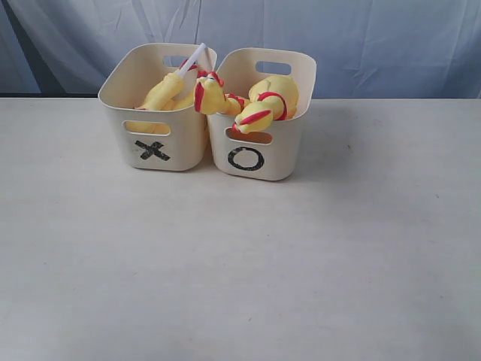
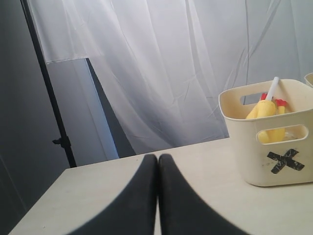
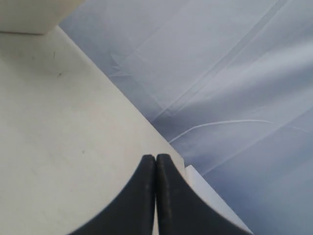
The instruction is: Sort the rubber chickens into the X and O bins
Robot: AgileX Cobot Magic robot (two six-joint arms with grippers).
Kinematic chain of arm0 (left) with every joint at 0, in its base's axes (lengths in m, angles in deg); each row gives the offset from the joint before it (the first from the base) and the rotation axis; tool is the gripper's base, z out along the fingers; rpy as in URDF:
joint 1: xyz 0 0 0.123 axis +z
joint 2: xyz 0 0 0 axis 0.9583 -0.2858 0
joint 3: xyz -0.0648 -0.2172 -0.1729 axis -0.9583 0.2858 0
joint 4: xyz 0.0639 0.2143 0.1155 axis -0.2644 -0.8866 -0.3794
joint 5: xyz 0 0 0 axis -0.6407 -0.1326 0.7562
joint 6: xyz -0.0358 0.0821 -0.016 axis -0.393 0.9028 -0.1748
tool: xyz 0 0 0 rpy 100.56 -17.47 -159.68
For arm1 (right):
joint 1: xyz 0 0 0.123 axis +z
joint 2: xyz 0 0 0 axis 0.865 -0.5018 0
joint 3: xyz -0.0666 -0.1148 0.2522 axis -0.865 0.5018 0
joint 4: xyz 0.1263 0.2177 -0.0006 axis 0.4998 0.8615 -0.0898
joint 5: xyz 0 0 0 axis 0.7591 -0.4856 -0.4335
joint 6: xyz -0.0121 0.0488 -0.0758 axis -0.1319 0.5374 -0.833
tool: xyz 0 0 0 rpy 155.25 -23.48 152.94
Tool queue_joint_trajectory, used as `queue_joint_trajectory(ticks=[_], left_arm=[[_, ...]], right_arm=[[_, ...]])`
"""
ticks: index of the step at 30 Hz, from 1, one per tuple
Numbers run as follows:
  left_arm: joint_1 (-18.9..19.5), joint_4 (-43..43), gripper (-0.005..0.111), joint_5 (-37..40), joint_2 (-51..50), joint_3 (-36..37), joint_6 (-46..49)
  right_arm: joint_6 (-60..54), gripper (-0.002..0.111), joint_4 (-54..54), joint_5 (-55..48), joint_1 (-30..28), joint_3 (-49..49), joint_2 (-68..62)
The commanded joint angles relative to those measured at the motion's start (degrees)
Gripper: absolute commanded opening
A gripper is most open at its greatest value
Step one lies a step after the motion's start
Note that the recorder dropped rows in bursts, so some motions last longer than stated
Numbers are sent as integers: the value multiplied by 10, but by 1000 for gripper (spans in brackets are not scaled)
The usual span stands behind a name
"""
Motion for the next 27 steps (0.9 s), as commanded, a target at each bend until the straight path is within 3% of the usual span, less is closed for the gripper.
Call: queue_joint_trajectory(ticks=[1, 7, 13, 27], left_arm=[[-4, -3, 1, 3, 3, 3, -1], [-5, -3, 1, 3, 3, 3, -1], [-32, -12, 1, 3, 3, 3, -1], [-32, -12, 1, 2, 3, 3, -1]], right_arm=[[0, 0, -14, -54, 3, 2, 3], [0, 0, -14, -54, 5, 2, 3], [0, 0, -14, -54, 43, 2, 3], [2, 0, 59, -56, 43, 2, 3]])
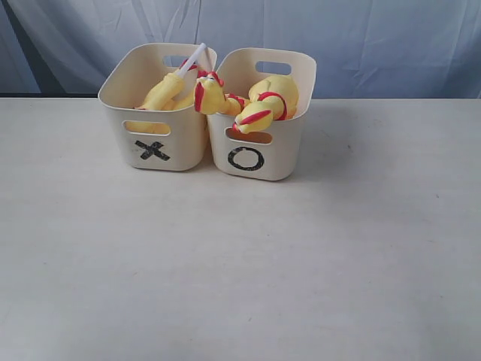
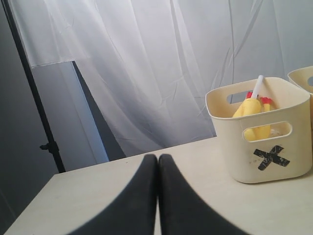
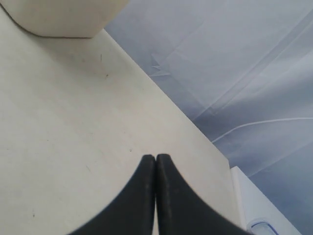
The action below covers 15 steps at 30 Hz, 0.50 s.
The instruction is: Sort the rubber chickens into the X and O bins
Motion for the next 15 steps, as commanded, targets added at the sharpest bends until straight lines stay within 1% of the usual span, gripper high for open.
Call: queue_joint_trajectory(ticks=[1, 12, 15], left_arm=[[-4, -2, 1, -2, 3, 3, -1], [-4, -2, 1, -2, 3, 3, -1], [-3, 0, 1, 42, 3, 3, -1]], right_arm=[[2, 0, 8, 3, 1, 1, 3], [2, 0, 8, 10, 1, 1, 3], [2, 0, 7, 13, 1, 1, 3]])
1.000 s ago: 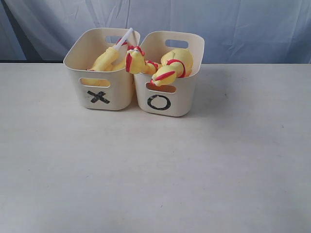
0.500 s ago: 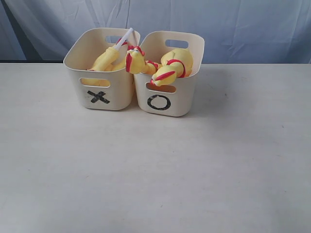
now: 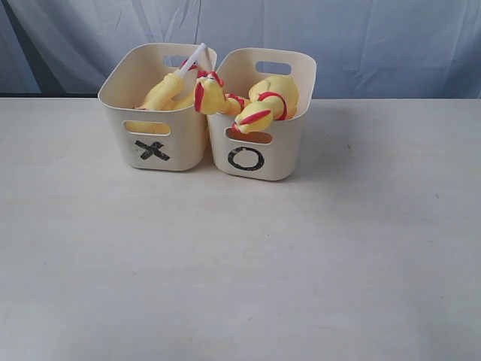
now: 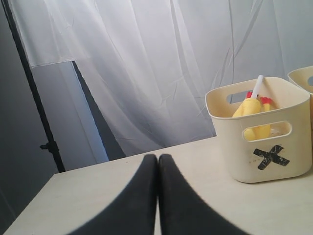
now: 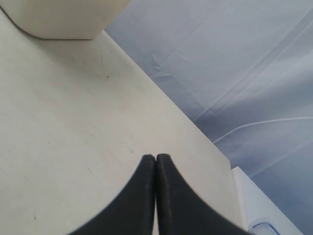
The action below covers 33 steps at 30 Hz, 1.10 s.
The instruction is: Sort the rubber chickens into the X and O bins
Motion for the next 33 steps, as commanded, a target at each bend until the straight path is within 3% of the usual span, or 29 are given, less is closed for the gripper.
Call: queue_joint_trajectory(ticks=[1, 5, 13, 24, 33], left_arm=[[-3, 0, 1, 47, 3, 3, -1], [-3, -1, 1, 94, 3, 3, -1], [-3, -1, 1, 110, 3, 3, -1], [-3, -1, 1, 110, 3, 3, -1], [-3, -1, 1, 110, 3, 3, -1]], right_arm=[[2, 0, 1, 16, 1, 1, 3], [2, 0, -1, 16, 0, 1, 3], [21, 0, 1, 14, 0, 1, 3], [335, 0, 1, 13, 0, 1, 3], [355, 0, 1, 13, 0, 1, 3]])
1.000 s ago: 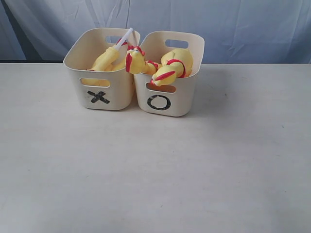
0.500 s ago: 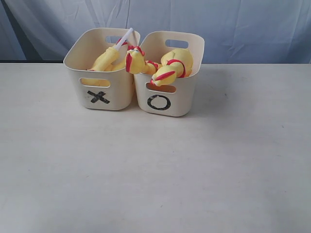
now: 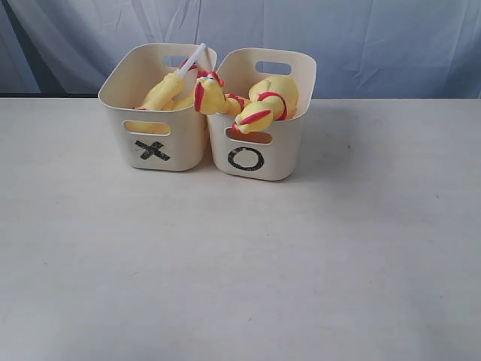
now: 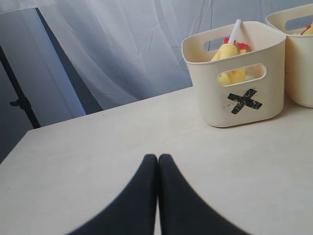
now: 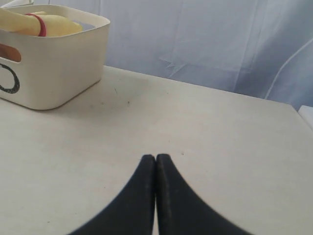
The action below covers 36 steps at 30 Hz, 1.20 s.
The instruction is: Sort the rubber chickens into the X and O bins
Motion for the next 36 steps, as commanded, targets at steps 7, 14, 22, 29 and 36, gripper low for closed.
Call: queue_joint_trajectory(ticks=[7, 14, 22, 29, 36], left_arm=[[-3, 1, 1, -2, 3, 3, -4], [-3, 2, 1, -2, 3, 3, -37], [-3, 2, 1, -1, 3, 3, -44], [-3, 2, 1, 3, 3, 3, -44], [-3, 2, 1, 3, 3, 3, -44]], right_arm=[[41, 0, 1, 5, 0, 1, 3], [114, 0, 2, 4, 0, 1, 3], [115, 0, 2, 0, 0, 1, 3], [115, 0, 2, -1, 0, 1, 3], [115, 0, 2, -5, 0, 1, 3]])
